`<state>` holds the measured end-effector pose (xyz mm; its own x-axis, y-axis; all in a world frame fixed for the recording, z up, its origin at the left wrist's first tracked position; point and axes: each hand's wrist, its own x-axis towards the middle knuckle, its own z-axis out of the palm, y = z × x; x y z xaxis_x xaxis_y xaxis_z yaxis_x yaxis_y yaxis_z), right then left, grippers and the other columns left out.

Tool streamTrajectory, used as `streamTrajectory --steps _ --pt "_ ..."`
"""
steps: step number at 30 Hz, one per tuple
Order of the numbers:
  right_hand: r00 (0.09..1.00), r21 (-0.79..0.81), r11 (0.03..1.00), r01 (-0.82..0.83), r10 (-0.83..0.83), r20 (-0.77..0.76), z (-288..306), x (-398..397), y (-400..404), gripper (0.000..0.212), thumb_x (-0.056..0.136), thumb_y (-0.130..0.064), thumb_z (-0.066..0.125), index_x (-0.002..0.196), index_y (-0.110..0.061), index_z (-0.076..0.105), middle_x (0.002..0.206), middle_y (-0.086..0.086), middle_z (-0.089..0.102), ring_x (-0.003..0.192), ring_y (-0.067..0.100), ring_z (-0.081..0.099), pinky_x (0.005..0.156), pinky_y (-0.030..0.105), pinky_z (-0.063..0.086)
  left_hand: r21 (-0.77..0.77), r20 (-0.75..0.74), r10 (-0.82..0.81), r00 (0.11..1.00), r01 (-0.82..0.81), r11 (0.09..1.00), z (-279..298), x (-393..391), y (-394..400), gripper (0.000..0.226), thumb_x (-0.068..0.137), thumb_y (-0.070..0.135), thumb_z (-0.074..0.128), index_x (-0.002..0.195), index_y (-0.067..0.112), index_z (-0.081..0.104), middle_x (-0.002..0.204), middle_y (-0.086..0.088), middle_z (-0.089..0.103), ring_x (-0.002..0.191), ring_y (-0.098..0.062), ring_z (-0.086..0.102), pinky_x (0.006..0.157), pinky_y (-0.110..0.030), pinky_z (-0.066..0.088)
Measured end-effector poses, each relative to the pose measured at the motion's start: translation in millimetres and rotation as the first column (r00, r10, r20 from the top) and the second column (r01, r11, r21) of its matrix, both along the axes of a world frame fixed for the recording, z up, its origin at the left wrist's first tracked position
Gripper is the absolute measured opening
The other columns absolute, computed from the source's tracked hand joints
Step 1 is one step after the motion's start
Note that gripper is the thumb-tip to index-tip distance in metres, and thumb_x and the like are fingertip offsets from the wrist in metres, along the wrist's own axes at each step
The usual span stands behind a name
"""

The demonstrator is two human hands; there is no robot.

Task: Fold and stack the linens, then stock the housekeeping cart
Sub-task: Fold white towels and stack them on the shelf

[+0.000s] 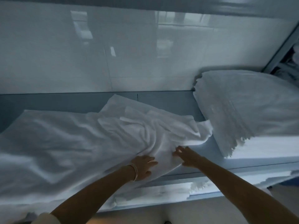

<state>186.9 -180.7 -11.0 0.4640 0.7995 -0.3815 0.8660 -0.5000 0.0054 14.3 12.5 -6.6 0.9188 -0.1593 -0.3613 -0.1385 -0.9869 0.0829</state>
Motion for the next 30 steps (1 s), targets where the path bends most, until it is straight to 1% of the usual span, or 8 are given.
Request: streamTrajectory --steps 2,8,12,16,20,22,26,30 --pt "0.993 0.207 0.978 0.035 -0.01 -0.117 -7 2 1 0.035 0.076 -0.008 0.047 0.102 -0.032 0.046 0.111 0.011 0.054 0.085 0.033 0.066 0.069 0.029 0.053 -0.038 -0.007 0.111 0.994 -0.111 0.993 -9 11 -19 0.061 0.096 0.038 0.043 0.15 0.024 0.018 0.157 -0.002 0.017 0.142 -0.022 0.019 0.115 -0.036 0.016" --pt "0.747 0.442 0.787 0.43 -0.035 -0.664 11 -22 15 0.027 0.067 0.002 0.064 0.091 -0.01 0.061 0.08 -0.008 0.062 0.067 -0.011 0.056 0.068 0.009 0.042 -0.393 0.211 0.546 0.811 -0.441 0.807 0 27 -58 0.082 0.071 0.047 0.067 0.14 0.017 0.036 0.132 -0.002 0.048 0.124 -0.023 0.042 0.107 -0.032 0.031" --pt "0.653 0.442 0.771 0.459 0.044 -0.756 35 -33 28 0.03 0.073 0.004 0.07 0.085 -0.022 0.061 0.08 -0.015 0.063 0.068 -0.013 0.059 0.07 0.01 0.047 -0.546 0.436 0.661 0.61 -0.405 0.734 18 18 -59 0.062 0.066 0.037 0.065 0.122 0.013 0.05 0.113 -0.004 0.058 0.105 -0.02 0.053 0.096 -0.03 0.041" --pt "0.513 0.393 0.847 0.358 0.174 -0.841 54 -34 51 0.035 0.077 0.015 0.059 0.094 -0.013 0.07 0.091 -0.005 0.073 0.09 0.006 0.067 0.086 0.024 0.051 -0.568 0.227 0.806 0.546 -0.598 0.565 41 5 -50 0.041 0.08 0.013 0.058 0.12 0.016 0.05 0.104 -0.003 0.064 0.094 -0.022 0.062 0.082 -0.03 0.049" --pt "0.772 0.461 0.841 0.281 0.087 -0.63 59 -14 77 0.039 0.077 0.015 0.045 0.099 -0.005 0.07 0.102 0.007 0.071 0.093 0.012 0.065 0.083 0.013 0.049 -0.539 0.229 0.847 0.479 -0.662 0.52 39 -24 -29 0.02 0.081 0.003 0.055 0.096 0.013 0.063 0.084 0.0 0.062 0.081 -0.02 0.061 0.072 -0.029 0.047" --pt "0.91 0.515 0.842 0.158 0.079 -0.407 49 6 82 0.039 0.076 0.011 0.048 0.103 -0.008 0.068 0.107 0.008 0.068 0.099 0.021 0.063 0.091 0.03 0.049 -0.592 0.243 0.87 0.429 -0.645 0.483 33 -37 -22 0.015 0.076 0.0 0.06 0.082 0.012 0.066 0.074 0.006 0.054 0.07 -0.017 0.056 0.065 -0.025 0.041" --pt "0.975 0.278 0.943 -0.183 0.21 -0.072 38 34 90 0.059 0.084 -0.015 0.064 0.138 -0.024 0.043 0.143 0.0 0.04 0.121 0.025 0.043 0.097 0.037 0.043 -0.703 0.186 0.915 0.359 -0.602 0.379 39 -50 -17 0.019 0.072 0.0 0.067 0.084 0.014 0.069 0.069 0.016 0.05 0.062 -0.001 0.05 0.061 -0.01 0.04" --pt "0.942 0.297 0.911 -0.285 0.323 -0.086 27 27 115 0.066 0.081 -0.036 0.069 0.14 -0.029 0.04 0.147 -0.001 0.031 0.127 0.027 0.033 0.101 0.041 0.038 -0.843 -0.162 0.959 0.232 -0.538 -0.012 68 -47 -19 0.024 0.082 -0.004 0.058 0.071 0.016 0.066 0.055 0.016 0.056 0.051 0.002 0.053 0.058 -0.013 0.044"
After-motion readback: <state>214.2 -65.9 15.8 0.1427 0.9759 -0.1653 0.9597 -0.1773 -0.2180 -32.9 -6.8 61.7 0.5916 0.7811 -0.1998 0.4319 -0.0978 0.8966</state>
